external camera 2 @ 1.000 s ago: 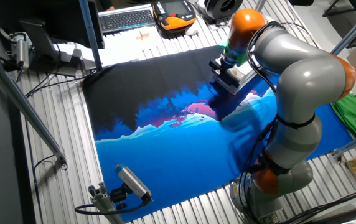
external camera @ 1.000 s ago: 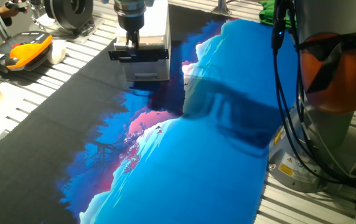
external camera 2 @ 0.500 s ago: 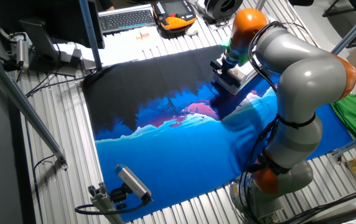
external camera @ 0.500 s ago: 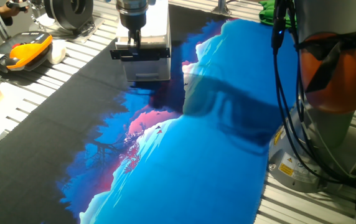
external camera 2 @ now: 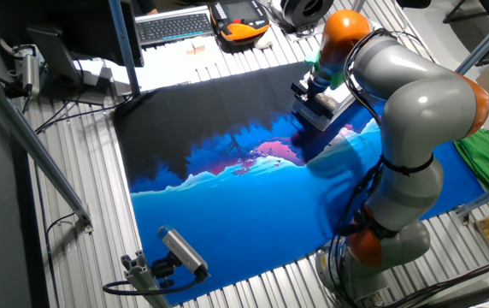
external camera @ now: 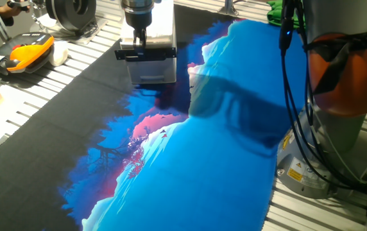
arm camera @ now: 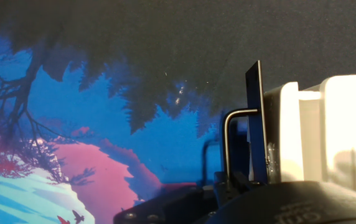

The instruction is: Grasp the handle and close the drawer

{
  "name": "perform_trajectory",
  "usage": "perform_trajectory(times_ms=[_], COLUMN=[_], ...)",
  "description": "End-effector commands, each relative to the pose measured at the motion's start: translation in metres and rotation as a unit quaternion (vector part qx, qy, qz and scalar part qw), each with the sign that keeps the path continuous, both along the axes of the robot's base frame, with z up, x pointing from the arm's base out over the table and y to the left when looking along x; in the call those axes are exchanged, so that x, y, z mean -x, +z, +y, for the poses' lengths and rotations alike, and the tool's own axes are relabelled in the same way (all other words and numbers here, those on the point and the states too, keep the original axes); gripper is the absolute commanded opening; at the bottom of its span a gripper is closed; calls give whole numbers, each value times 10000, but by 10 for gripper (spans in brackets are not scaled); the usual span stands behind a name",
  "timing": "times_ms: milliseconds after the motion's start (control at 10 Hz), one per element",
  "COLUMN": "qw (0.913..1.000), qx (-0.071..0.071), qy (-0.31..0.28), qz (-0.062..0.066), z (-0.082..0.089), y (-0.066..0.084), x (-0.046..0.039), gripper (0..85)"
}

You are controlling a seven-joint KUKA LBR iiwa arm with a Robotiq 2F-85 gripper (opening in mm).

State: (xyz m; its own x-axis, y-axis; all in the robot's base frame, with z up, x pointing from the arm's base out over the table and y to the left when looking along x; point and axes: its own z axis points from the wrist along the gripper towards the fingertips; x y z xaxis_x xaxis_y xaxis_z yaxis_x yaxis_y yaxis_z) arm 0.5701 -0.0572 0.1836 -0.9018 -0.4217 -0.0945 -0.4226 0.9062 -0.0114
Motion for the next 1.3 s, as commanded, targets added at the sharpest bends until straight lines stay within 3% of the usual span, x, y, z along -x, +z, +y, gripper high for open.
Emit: perform_trajectory(times_ms=[0, 1200], qw=[10000, 10000], qx=[1, -15], qy=[9, 57], qz=[0, 3], z=[-14, -163], y=[-1, -24], x=[-1, -31], gripper=[0, 0])
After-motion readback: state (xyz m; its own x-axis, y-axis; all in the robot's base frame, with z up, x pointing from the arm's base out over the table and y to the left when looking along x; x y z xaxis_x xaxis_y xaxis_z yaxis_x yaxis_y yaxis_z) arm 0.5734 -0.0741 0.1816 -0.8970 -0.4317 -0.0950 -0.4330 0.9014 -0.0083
